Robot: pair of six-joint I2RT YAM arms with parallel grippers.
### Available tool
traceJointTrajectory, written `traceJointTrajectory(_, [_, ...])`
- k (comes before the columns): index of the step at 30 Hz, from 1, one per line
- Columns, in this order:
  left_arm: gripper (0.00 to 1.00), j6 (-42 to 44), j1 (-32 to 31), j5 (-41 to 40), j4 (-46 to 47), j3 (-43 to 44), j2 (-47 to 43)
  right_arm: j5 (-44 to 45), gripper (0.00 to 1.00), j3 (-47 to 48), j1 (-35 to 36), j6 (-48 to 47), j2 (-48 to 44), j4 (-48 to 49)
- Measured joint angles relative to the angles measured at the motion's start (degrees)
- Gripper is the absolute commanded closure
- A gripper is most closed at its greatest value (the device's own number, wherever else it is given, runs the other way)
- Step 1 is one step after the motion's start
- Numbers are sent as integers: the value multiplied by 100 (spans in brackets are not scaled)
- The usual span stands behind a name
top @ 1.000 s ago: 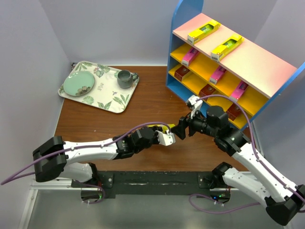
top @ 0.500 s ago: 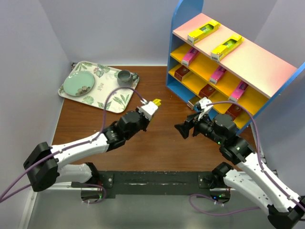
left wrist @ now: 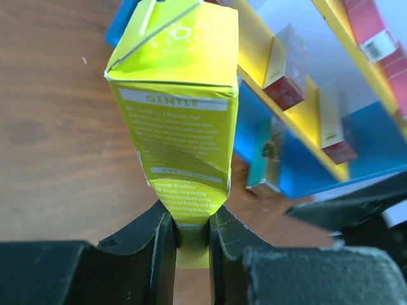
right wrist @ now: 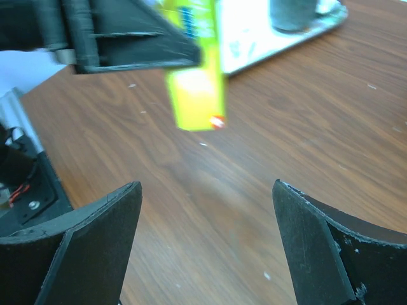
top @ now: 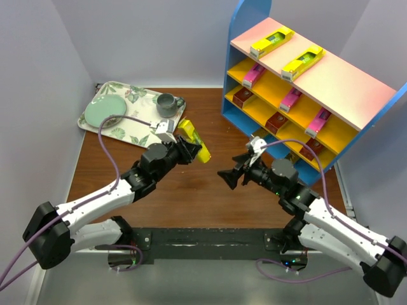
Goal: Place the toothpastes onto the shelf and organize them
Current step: Pick up the toothpaste from the center of the board.
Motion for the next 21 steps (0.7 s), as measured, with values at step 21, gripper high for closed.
traceJointTrajectory(21, [90,-2798,76,664,1484,-946,-103,1910,30,-160,1641,-966,1582,2096])
